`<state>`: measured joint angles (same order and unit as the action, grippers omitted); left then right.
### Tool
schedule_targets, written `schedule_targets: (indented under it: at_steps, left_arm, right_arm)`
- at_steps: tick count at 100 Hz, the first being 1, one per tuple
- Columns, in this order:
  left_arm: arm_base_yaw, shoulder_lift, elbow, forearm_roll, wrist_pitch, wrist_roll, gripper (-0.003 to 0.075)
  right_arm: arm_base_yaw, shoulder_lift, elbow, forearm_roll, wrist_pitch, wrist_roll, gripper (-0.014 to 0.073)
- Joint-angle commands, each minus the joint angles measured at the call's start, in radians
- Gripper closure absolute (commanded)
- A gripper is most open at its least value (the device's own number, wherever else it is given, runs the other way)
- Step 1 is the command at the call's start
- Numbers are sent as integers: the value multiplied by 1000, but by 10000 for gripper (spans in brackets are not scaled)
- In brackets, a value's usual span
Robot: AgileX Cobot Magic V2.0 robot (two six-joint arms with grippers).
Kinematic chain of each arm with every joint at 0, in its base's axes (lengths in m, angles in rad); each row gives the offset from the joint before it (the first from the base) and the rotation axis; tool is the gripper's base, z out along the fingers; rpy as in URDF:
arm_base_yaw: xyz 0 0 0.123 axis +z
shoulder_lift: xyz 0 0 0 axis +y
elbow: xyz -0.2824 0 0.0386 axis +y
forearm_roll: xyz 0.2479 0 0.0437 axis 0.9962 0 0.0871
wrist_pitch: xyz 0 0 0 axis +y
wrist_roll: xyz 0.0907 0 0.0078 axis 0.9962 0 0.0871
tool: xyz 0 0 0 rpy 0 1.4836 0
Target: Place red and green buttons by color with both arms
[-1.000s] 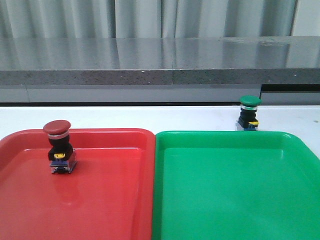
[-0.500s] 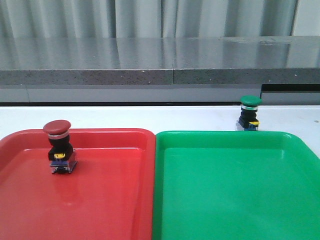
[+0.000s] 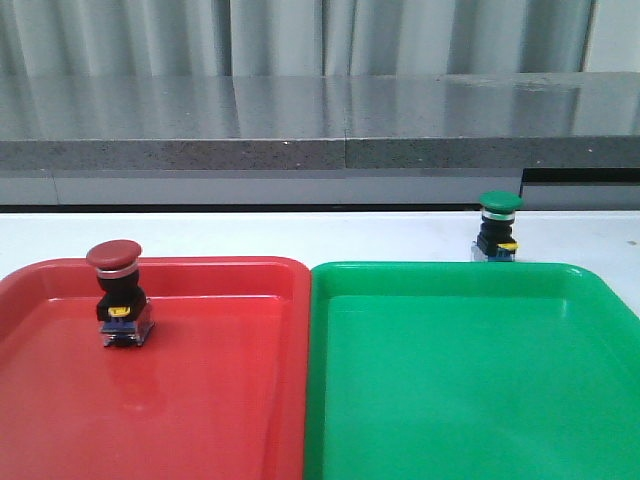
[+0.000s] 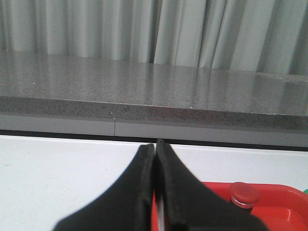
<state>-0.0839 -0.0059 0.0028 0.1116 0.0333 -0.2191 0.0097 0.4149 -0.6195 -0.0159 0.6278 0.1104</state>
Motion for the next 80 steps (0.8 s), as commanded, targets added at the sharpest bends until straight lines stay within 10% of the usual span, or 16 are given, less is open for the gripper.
schedule_targets:
  at_steps: [1,51,80]
  left_arm:
    - [2,-30,40,1,-81,-3,740]
    - [2,-30,40,1,-81,-3,739]
    - [2,-30,40,1,-81,-3,740]
  right_arm:
    - [-2,120,-119,4,32,0,660]
    - [-2,359,-162,6,35,0,635]
    - [-2,359,-162,7,42,0,67]
